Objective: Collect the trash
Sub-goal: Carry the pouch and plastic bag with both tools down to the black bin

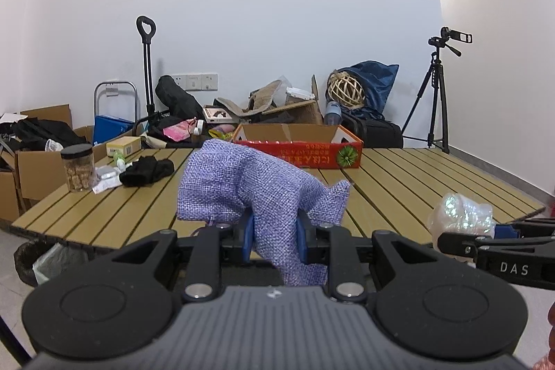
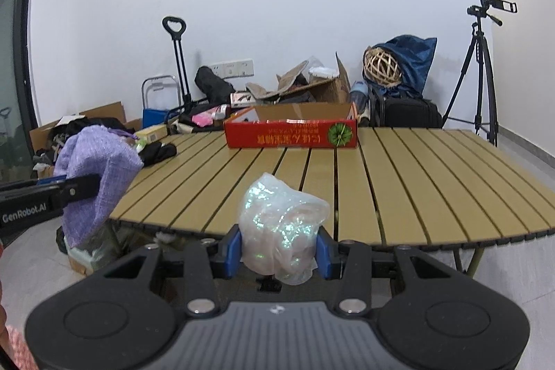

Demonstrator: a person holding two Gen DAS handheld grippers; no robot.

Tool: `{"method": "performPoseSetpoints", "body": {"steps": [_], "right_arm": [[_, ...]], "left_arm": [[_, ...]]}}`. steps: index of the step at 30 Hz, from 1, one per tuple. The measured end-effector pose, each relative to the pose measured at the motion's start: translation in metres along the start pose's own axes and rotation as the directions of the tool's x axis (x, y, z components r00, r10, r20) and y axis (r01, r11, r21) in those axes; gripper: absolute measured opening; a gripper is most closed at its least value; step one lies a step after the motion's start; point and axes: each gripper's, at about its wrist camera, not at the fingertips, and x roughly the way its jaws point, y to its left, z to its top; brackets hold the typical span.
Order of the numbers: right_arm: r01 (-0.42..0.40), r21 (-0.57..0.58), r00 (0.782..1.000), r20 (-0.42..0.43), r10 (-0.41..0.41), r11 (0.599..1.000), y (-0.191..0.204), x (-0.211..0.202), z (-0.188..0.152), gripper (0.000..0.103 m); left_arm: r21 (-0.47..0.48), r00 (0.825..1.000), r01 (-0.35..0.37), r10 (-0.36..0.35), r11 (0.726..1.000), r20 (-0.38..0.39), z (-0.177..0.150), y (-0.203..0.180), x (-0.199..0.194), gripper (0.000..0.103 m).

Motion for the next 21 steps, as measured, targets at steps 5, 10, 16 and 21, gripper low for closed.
{"method": "performPoseSetpoints", "body": {"steps": [5, 10, 16, 21], "right_arm": [[0.001, -0.003, 1.000, -0.028, -0.001, 1.000, 0.003, -0.011, -0.021, 0.041], [-0.002, 0.001, 0.998, -0.064, 0.002, 1.000, 0.005, -0.022, -0.043, 0.041], [-0.014, -0.007, 0.993, -0.118, 0.013, 1.000, 0.010, -0.028, -0.067, 0.041], [-0.030, -0.014, 0.983, -0.184, 0.027, 0.999, 0.015, -0.027, -0.090, 0.041]], "left_arm": [[-0.002, 1.000, 0.017, -0.017, 1.000, -0.014, -0.016, 0.001, -0.016, 0.024], [-0.011, 0.998, 0.036, -0.037, 0.999, -0.046, -0.036, 0.004, -0.028, 0.024], [-0.019, 0.993, 0.044, -0.045, 0.999, -0.108, -0.061, 0.011, -0.035, 0.024], [-0.023, 0.984, 0.047, -0.050, 0.999, -0.170, -0.083, 0.017, -0.033, 0.024]]}}
